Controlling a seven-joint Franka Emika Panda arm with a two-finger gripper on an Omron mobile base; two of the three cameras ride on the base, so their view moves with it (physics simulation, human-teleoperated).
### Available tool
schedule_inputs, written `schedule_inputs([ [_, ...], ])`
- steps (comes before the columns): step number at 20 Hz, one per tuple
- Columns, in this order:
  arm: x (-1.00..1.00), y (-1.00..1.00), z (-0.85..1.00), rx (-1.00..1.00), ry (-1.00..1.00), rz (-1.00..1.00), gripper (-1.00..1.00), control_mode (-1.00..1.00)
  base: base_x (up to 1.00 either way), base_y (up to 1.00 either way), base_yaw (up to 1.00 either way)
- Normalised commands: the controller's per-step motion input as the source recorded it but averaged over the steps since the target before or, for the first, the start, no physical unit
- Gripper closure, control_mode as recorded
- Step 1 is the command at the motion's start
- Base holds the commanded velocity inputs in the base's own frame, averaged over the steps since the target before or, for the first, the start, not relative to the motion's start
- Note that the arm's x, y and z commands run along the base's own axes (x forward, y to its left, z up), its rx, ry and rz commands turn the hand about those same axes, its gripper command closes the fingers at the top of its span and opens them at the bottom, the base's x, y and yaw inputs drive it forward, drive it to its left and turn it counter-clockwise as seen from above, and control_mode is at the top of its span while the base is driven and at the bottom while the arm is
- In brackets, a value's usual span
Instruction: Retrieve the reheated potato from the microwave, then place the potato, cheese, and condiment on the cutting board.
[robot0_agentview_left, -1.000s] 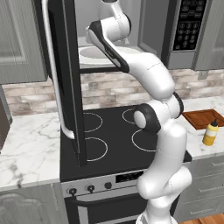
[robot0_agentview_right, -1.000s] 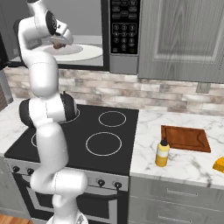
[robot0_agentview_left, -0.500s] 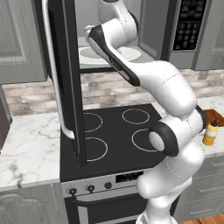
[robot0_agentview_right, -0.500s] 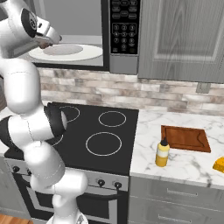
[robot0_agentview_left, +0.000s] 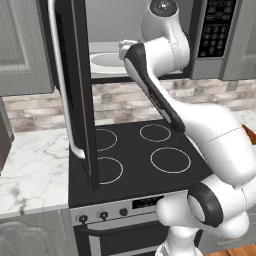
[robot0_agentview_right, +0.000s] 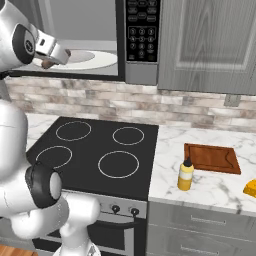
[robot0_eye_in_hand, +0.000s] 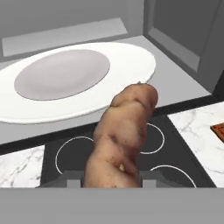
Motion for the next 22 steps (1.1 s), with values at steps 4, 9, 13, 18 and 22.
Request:
schedule_inputs([
  [4,-1.00,-0.58,0.00,0.01,0.01,0.06,1.00,-1.00,0.00,0.00,0.00],
  [9,-0.98,-0.47,0.00,0.00,0.06,0.07,1.00,-1.00,0.00,0.00,0.00],
  [13,-0.73,-0.38,-0.18,0.00,0.16,0.08,1.00,-1.00,0.00,0.00,0.00],
  [18,-0.52,-0.29,-0.39,0.00,0.16,0.07,1.00,-1.00,0.00,0.00,0.00],
  [22,-0.17,-0.11,-0.60,0.00,0.13,0.02,1.00,-1.00,0.00,0.00,0.00],
])
